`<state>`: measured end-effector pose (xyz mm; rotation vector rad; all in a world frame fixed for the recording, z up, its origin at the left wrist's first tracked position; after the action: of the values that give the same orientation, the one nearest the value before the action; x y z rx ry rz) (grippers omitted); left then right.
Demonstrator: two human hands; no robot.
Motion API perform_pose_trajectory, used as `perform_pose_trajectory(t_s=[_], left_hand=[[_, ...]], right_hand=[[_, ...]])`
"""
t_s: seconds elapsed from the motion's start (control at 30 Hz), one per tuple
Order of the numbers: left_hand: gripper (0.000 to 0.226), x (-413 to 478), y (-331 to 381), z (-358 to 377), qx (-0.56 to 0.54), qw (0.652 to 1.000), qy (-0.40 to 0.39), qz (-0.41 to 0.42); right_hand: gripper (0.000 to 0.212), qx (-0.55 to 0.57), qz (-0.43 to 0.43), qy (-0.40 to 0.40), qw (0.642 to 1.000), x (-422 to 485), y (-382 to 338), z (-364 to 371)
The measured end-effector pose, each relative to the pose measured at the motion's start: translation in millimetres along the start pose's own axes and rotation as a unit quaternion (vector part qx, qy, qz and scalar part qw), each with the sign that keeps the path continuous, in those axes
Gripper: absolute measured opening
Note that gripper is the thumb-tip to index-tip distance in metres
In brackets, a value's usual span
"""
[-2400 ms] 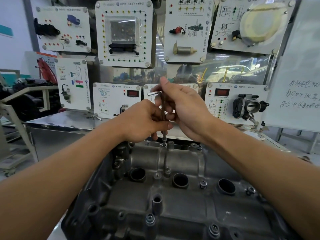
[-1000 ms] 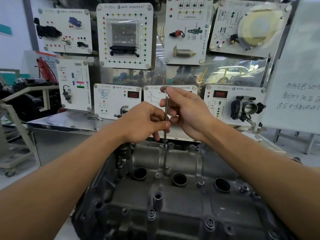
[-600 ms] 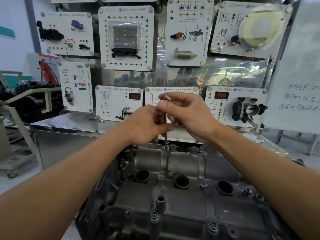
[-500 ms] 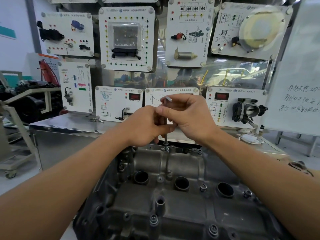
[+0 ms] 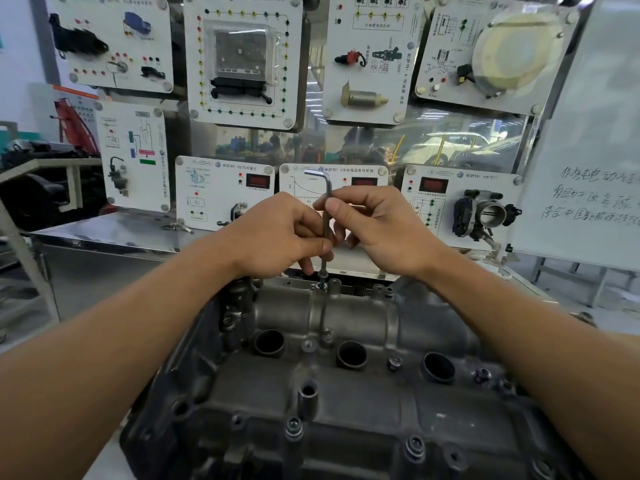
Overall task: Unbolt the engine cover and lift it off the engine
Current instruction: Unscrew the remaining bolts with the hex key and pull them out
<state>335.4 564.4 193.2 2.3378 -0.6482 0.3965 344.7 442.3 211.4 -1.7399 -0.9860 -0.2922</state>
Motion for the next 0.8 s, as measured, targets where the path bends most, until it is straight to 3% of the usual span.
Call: perform_pose_trajectory(t_s=[0.17, 0.3, 0.47, 0.67, 0.8], left_hand=[[0.012, 0, 4, -4, 0.016, 0.999, 0.033, 0.002], [0.013, 2, 5, -1, 0.007, 1.000, 0.020, 0.014], [0.015, 3, 4, 5, 0.013, 0.999, -0.035, 0.018], [0.016, 4, 1, 19, 0.109, 0.987, -0.115, -0.011], [0.015, 4, 3, 12, 0.107, 0.992, -0.072, -0.004]], right_hand=[[0.003, 0.022, -0.033, 0.044, 0.998, -1, 2, 0], [0.009, -0.013, -0.060, 0.071, 0.996, 1, -3, -1], [0.018, -0.037, -0.025, 0.000, 0.999, -4, 0, 4], [0.019, -0.003, -0.007, 0.027, 1.000, -6, -3, 0], [0.019, -0.002, -0.018, 0.062, 0.998, -6, -8, -11]])
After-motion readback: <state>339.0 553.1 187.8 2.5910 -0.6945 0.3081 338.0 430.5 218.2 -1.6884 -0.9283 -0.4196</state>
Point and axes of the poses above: each hand's wrist, its own x-axis towards the middle knuckle, its own z-axis out of the palm, y = z × x, the point moved 7 cm from there along x, towards the middle knuckle, and after that the axes turned 4 degrees about x, right-handed, at the moved point
